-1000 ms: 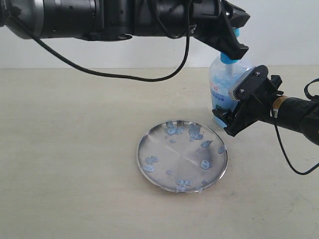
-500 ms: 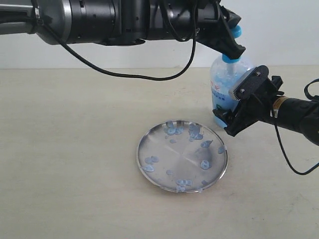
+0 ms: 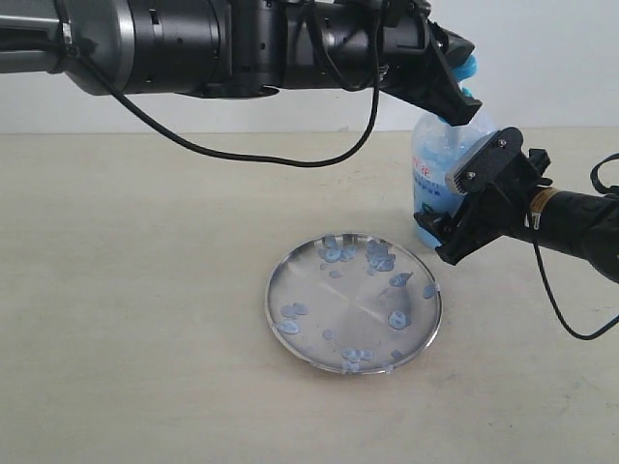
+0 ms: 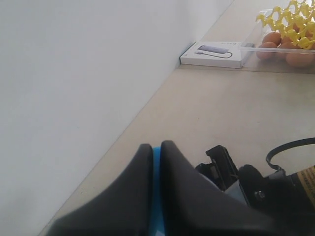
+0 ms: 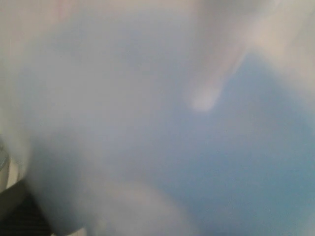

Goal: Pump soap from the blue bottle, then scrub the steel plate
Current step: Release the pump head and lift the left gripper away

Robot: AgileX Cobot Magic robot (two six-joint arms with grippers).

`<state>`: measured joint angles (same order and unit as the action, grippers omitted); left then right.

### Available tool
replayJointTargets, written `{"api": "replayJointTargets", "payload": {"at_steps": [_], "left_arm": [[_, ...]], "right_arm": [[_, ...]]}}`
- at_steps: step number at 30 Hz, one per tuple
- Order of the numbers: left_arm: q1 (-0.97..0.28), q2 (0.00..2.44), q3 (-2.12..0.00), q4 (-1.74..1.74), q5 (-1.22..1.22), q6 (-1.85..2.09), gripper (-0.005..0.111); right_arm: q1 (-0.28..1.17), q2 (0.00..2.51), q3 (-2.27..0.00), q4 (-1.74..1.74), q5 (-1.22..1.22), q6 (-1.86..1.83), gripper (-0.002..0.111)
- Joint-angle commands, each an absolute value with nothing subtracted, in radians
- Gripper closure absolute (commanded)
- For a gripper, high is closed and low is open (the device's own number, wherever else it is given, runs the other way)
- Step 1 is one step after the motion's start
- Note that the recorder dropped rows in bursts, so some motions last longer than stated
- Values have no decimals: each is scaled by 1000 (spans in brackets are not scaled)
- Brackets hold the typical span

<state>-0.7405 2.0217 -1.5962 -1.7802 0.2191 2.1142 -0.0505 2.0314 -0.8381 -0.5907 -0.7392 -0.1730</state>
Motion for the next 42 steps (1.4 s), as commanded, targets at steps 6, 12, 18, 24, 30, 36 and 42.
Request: {"api": "replayJointTargets", "payload": {"at_steps": [6, 12, 18, 24, 30, 36, 42], "left_arm": [[-742, 2089, -1576, -1744, 160, 2109, 102], [-742, 2128, -1576, -1744, 160, 2088, 102], [-742, 2137, -1576, -1744, 162, 2076, 102], [-742, 2137, -1576, -1744, 165, 2076, 102], [-742, 2073, -1592, -1744, 165, 2082, 102], [-742, 1967, -1600, -1744, 165, 2071, 102], [-742, 1852, -1513, -1744, 226, 2056, 102]], "right_arm": [[-49, 2041, -828, -629, -708, -190, 108], [-49, 2041, -828, -629, -710, -190, 108], [-49, 2041, -828, -629, -712, -190, 108], [-49, 2041, -828, -629, -712, -188, 108], [-49, 2041, -828, -610, -717, -161, 108], [-49, 2041, -828, -550, -743, -42, 108], [-49, 2043, -828, -520, -792, 48, 108]]}}
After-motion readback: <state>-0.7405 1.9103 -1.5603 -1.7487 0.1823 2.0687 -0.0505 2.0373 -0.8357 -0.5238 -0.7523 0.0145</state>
